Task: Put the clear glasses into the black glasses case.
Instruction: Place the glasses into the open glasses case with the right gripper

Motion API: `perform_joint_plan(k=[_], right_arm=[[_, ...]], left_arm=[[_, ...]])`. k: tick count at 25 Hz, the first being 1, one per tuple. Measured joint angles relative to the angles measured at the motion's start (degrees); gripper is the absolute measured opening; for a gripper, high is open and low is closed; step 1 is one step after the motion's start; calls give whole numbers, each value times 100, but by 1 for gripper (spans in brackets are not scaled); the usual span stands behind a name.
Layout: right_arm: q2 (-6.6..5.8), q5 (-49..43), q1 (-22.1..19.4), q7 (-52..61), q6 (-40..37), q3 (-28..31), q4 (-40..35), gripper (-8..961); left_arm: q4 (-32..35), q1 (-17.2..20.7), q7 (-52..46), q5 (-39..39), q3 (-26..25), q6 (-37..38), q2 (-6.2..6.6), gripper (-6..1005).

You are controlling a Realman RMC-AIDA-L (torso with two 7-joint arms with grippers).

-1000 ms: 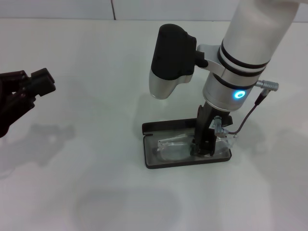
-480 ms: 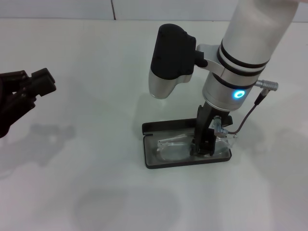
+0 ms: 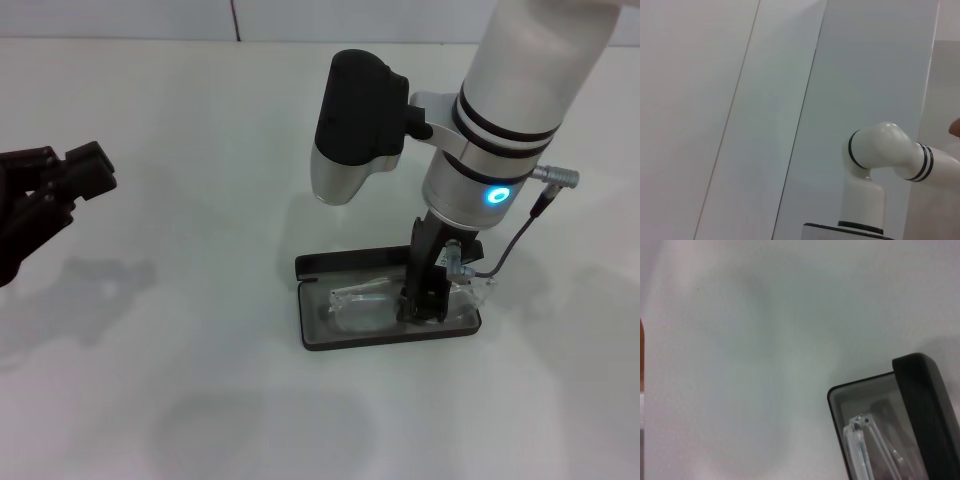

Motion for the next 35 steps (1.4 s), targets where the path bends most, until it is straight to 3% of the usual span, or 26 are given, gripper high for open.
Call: perform_joint_plan(k=[35], right_arm=[[0,38,149,-37,19,-98,159,98]], left_arm=[[-8,27,61,9,26,0,-9,104]])
